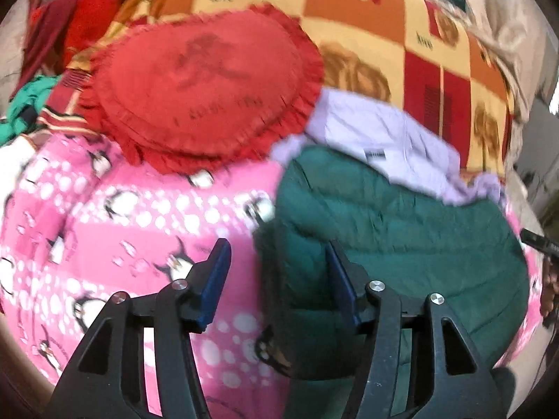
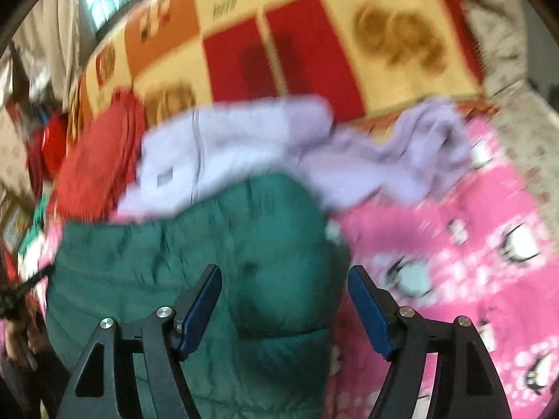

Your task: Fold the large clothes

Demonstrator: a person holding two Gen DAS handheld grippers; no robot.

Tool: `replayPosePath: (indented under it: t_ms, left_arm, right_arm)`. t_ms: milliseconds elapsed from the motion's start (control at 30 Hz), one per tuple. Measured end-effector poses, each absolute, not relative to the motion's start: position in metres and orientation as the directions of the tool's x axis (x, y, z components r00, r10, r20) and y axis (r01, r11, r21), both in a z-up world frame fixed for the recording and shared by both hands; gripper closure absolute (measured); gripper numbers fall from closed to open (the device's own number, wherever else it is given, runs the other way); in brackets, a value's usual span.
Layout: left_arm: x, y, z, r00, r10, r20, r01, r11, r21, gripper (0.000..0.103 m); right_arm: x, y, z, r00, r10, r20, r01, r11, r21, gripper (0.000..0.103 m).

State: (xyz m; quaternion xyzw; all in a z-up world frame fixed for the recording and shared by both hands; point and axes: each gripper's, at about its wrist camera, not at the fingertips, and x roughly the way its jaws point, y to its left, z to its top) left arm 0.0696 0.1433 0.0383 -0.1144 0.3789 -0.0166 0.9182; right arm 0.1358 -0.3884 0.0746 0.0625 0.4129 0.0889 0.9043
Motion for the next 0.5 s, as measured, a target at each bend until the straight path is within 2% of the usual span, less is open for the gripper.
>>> replayPosePath:
  t_ms: [67,133,200,300,400,500]
  left_arm:
    - [0.073,0.145,0.055,0.749,-0.072,-0.659,-0.092,0.973,-0.211,0.047]
    - [0.083,0.137,0.064,0.759,-0.085,-0.645,-0.086,0.97,-0.228,0.047]
    - [0.099,0.121,0.067,0.752,-0.109,-0.65,-0.059,0.971,-0.231,0.047]
    - [0.133,0.092,0.056,0.709,-0.098,-0.699,-0.03,0.985,-0.169,0.047]
    - [0.167,0.08,0.022,0.621,-0.007,-0.784,-0.072,0.995,-0.066,0.047]
    - [0.18,0.088,-0.001,0.566,-0.05,-0.823,-0.1,0.987,-0.129,0.046]
  right_arm:
    - [0.131,-0.381,0.095,0.697,0.166,-0.697,-0.092,0.986,0.142,0.028]
    - [0.132,-0.362,0.101,0.701,0.19,-0.688,-0.136,0.982,0.133,0.021]
    - [0.137,-0.337,0.095,0.688,0.202,-0.697,-0.179,0.978,0.106,0.021]
    - [0.157,-0.305,0.065,0.641,0.157,-0.751,-0.181,0.982,0.051,0.021]
    - [0.178,-0.299,0.027,0.573,0.079,-0.815,-0.122,0.992,0.01,0.02]
    - [0.183,-0.306,0.011,0.546,0.102,-0.832,-0.109,0.993,0.051,0.013]
